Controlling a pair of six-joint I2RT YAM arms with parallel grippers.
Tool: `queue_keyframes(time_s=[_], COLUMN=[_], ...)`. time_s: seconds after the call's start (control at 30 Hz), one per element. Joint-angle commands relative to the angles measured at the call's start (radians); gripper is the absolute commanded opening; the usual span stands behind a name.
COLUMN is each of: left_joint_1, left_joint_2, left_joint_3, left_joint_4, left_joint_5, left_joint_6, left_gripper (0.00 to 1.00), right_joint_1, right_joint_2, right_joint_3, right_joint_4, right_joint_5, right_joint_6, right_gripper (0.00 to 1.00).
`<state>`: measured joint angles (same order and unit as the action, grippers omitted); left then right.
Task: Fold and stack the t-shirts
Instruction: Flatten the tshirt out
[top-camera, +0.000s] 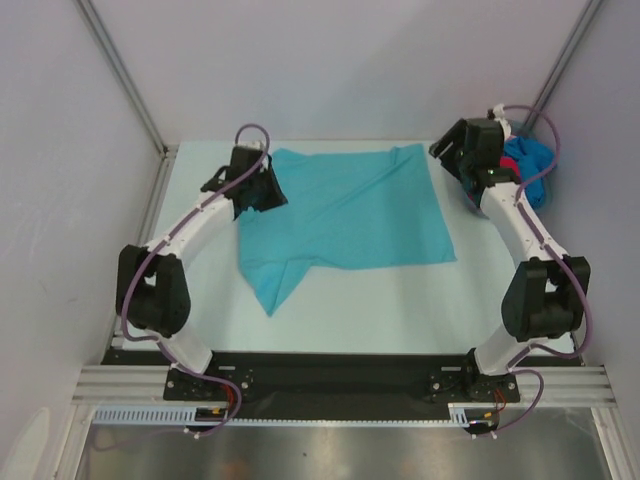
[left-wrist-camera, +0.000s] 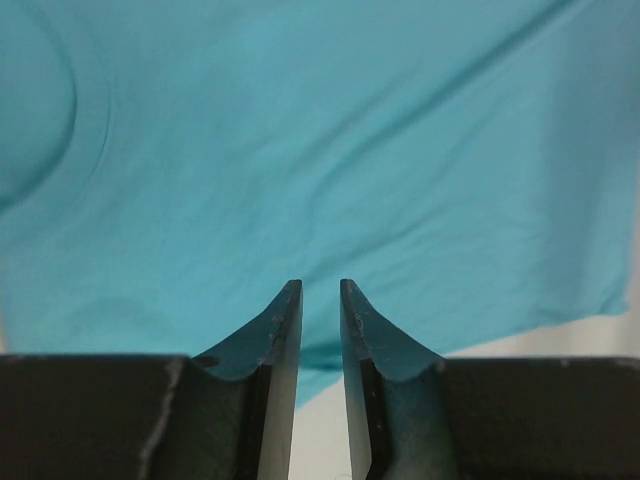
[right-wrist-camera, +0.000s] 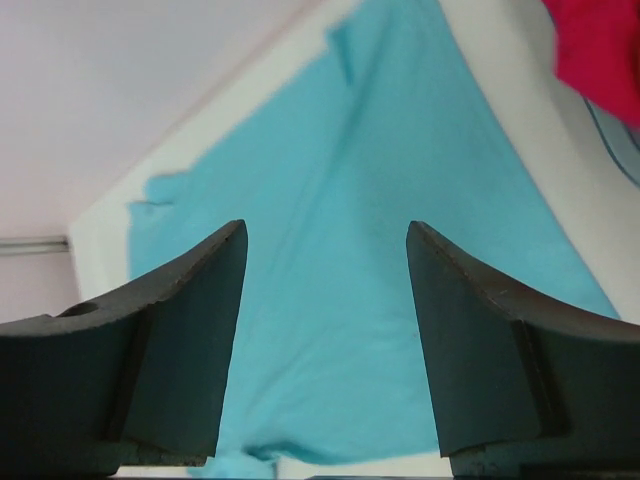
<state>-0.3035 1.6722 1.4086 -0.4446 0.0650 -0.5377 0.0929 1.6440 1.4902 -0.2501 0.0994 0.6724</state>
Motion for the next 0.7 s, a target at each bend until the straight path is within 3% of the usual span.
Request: queue_keyframes(time_s=[0.0, 0.3, 0.53, 0.67], left_joint_1=[-0.023, -0.089, -0.115, -0.141], left_joint_2=[-0.041, -0.235, -0.33, -0.307], left_joint_3=[-0.19, -0.495, -0.594, -0.611], left_joint_4=[0.041, 0.107, 0.112, 0.138], left_joint_5=[-0.017, -0.119, -0.113, -0.108], left_joint_6=[-0.105, -0.165, -0.166, -0.174], left_gripper=[0.27, 0.28, 0.28, 0.29], right_joint_1=[-0.01, -0.013, -0.007, -0.009], right_joint_2=[-0.073, -0.306, -0.391, -0.382], right_joint_3=[-0.206, -0.548, -0.692, -0.758], right_joint_4=[0.035, 0.084, 0.116, 0.161], right_joint_5=[0.033, 0.062, 0.059, 0.051], right_joint_6=[0.038, 0.081, 0.066, 0.065], right_gripper=[0.69, 0.69, 0.69, 0.69])
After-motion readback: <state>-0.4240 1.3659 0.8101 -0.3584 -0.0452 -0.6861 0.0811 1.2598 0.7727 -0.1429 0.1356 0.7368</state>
